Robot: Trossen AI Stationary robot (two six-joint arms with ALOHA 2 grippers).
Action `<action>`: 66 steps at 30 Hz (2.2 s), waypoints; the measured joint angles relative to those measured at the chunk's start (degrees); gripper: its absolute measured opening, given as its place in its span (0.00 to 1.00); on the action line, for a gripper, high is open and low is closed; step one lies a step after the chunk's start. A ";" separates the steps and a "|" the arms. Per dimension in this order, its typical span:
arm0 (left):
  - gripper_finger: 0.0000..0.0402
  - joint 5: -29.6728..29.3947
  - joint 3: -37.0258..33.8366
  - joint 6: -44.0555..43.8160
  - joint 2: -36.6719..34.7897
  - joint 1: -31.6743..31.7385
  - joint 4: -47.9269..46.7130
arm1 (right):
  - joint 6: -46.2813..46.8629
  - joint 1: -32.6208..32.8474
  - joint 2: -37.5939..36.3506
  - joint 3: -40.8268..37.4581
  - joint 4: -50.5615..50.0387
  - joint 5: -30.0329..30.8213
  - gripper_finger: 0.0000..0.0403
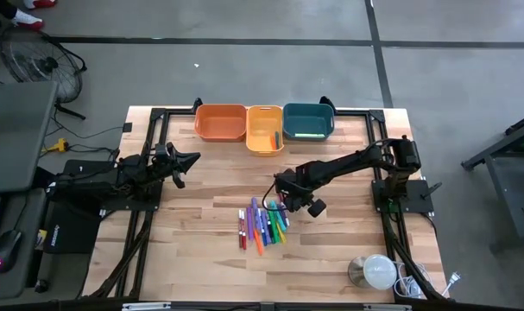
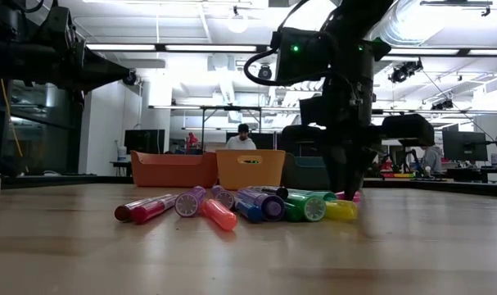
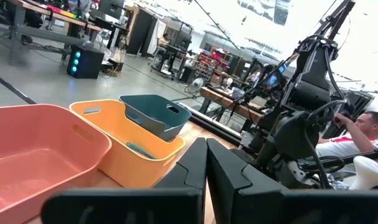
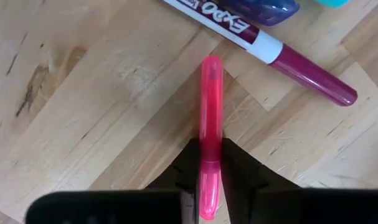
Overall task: Pick & Place Markers
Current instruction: Put the pink pen into the yellow bin
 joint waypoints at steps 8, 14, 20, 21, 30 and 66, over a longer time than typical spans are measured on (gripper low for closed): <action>0.01 -0.02 -0.02 0.02 0.00 0.02 0.00 | 0.42 0.00 -0.21 2.56 -5.20 1.57 0.09; 0.01 0.00 -0.02 0.02 -0.02 0.00 0.00 | -1.25 -0.39 -0.33 6.77 -9.59 6.26 0.07; 0.01 0.01 -0.01 0.01 -0.01 0.01 -0.01 | -5.54 -1.00 -0.42 12.06 -12.93 12.87 0.09; 0.01 0.00 0.00 0.02 0.00 0.00 0.00 | -6.10 -1.26 -0.44 12.97 -13.63 13.57 0.09; 0.01 0.00 -0.01 0.00 -0.02 0.02 0.00 | -16.77 -4.93 -0.55 18.31 -13.79 23.99 0.08; 0.01 0.02 0.00 0.00 0.00 0.02 -0.04 | -44.70 -17.31 7.19 20.61 12.43 33.73 0.12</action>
